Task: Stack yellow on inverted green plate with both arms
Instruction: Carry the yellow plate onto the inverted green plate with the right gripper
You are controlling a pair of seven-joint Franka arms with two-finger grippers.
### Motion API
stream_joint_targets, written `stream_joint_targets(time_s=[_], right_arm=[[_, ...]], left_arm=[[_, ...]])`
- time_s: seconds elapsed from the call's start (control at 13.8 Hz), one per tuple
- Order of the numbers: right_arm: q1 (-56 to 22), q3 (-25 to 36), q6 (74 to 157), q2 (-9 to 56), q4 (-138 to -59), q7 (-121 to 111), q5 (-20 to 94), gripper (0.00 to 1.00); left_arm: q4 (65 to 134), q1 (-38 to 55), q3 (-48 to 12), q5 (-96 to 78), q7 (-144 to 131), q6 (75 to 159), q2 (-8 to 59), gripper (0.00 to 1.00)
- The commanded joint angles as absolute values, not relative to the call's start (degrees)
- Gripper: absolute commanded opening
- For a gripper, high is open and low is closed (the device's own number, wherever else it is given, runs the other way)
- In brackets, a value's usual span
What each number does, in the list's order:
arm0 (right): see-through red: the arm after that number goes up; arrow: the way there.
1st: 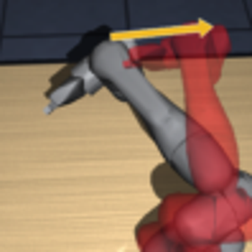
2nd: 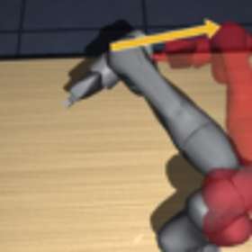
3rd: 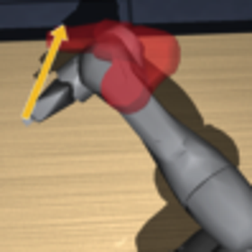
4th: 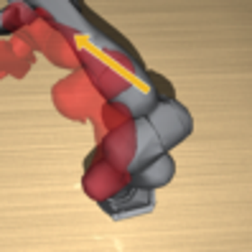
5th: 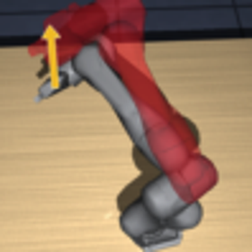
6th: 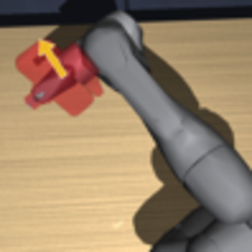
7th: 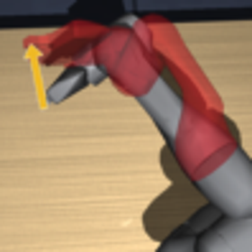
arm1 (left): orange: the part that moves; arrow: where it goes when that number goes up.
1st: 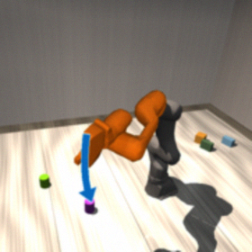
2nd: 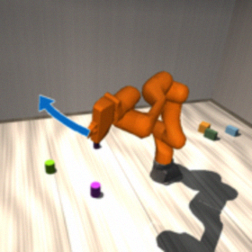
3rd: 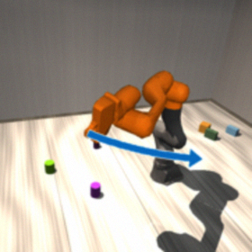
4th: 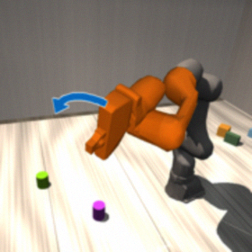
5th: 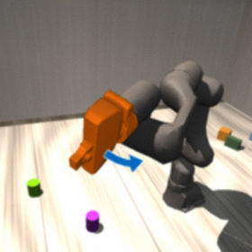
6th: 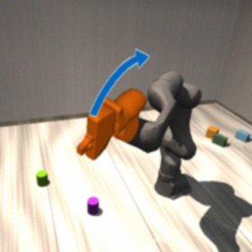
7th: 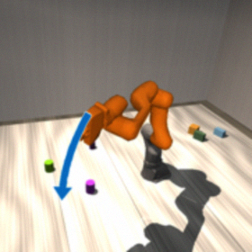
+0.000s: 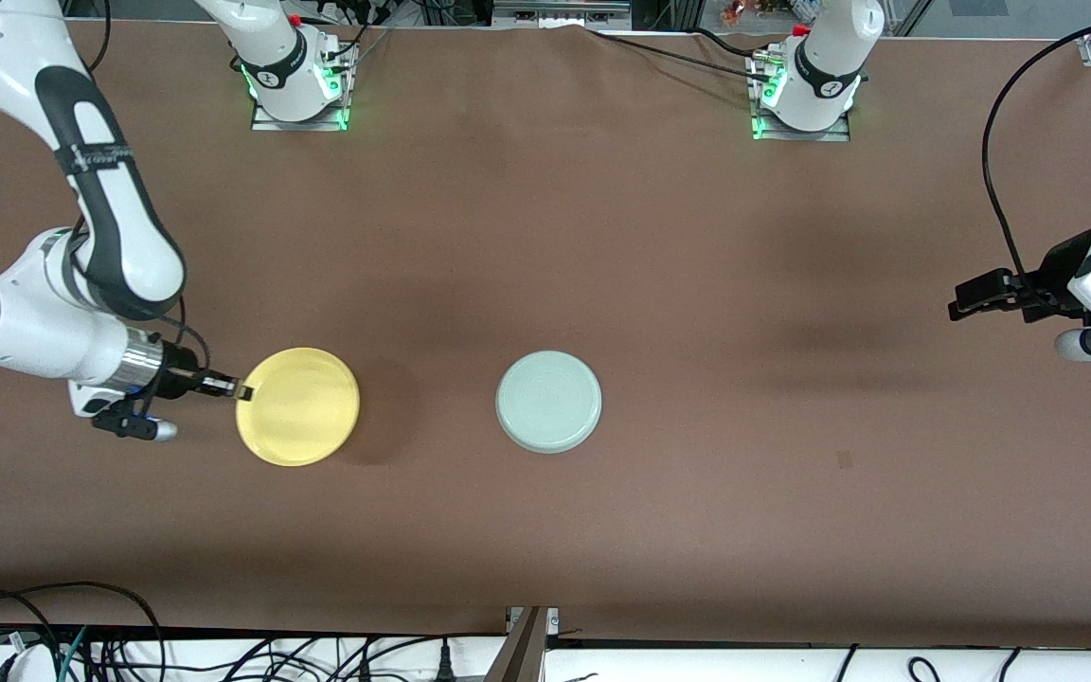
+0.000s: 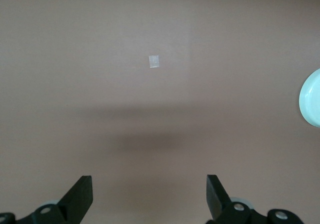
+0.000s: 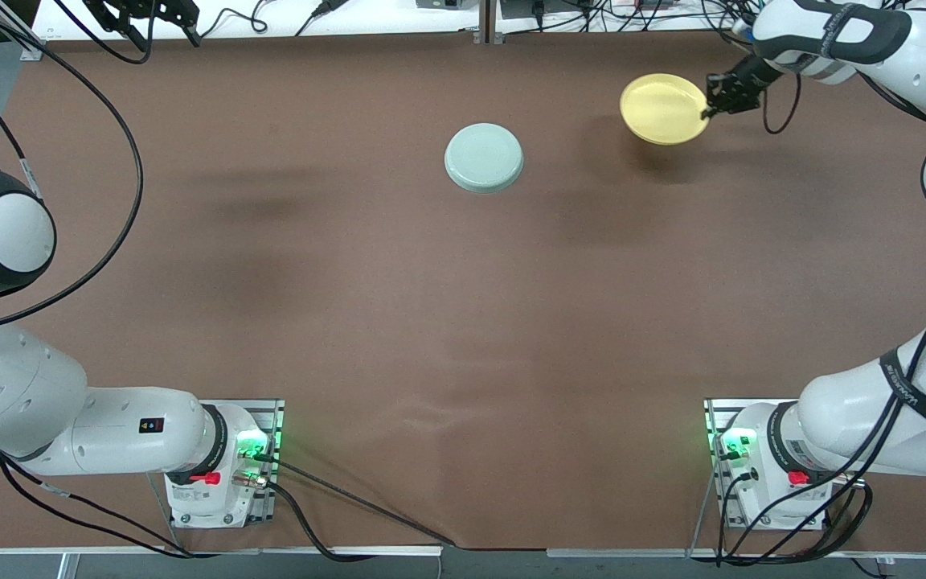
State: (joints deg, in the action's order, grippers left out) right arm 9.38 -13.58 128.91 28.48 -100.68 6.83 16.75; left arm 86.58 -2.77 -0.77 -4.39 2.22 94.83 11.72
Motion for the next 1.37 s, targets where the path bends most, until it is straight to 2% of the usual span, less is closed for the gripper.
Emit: stream_joint_targets(time_s=[0.0,0.36,0.58,1.01,1.3], right_arm=[[8.19,-18.8,128.49,27.68,-99.93,17.29,16.88,0.0],[-3.84,-18.63,136.29,29.09,-98.88,31.34,16.79,0.0],[-10.0,-18.54,142.37,31.54,-98.53,39.0,16.27,0.0],[-17.13,-17.76,154.58,38.39,-98.61,43.24,10.81,0.0],[-22.4,-12.67,158.11,41.13,-98.7,43.24,9.32,0.0]], left_arm=[[87.89,-3.52,-2.9,-2.99,2.37,95.27,10.11,1.0],[91.31,-3.52,-3.16,-0.35,2.29,95.36,8.0,1.0],[90.88,-3.43,-3.16,-0.44,2.37,95.01,8.78,1.0],[89.56,-2.73,-3.16,-0.26,2.46,94.83,9.84,1.0],[88.51,-3.34,-3.08,-0.35,2.64,94.92,10.63,1.0]])
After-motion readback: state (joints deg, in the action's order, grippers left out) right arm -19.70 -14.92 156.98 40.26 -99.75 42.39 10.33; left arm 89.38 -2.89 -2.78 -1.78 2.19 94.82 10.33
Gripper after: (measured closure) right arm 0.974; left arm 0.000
